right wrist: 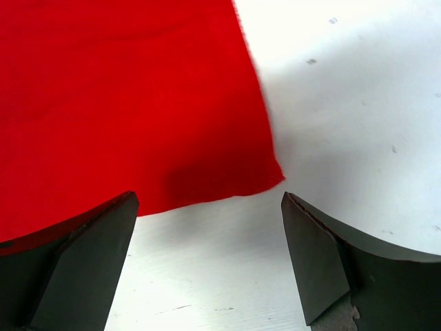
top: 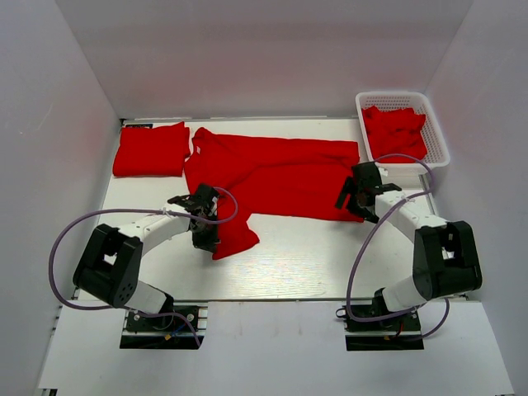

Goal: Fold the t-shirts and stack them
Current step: Grap the side of the flattened tshirt closest away from the robot with both arms, then fold the other side of the tshirt into a rectangle

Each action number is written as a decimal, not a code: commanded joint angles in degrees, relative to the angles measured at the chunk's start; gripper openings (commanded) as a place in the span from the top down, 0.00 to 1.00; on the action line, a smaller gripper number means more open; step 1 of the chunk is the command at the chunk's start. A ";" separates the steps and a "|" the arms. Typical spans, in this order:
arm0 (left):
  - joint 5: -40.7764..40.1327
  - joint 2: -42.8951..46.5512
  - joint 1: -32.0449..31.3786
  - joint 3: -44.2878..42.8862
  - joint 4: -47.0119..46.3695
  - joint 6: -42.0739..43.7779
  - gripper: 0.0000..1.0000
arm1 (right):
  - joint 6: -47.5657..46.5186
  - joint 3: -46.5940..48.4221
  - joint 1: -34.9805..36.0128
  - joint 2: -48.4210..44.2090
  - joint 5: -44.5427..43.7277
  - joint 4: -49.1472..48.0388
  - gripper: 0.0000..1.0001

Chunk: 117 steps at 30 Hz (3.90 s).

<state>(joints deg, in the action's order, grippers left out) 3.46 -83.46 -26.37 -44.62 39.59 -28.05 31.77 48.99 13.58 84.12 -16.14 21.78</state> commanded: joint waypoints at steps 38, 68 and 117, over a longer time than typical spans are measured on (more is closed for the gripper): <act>7.10 0.14 1.06 -13.20 -0.66 5.55 1.00 | -0.65 1.80 -2.77 5.53 5.68 -6.93 1.00; 0.57 -22.89 12.13 -50.92 -10.32 12.05 1.00 | -4.17 30.37 -4.44 19.68 1.55 2.74 1.00; 9.19 -47.94 23.03 -73.59 -20.26 13.02 0.00 | -8.38 52.44 -6.03 34.98 9.25 4.24 0.12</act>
<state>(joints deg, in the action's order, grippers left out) 10.07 -134.58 -3.86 -114.96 20.21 -13.52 25.98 100.66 7.35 121.19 -13.10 29.17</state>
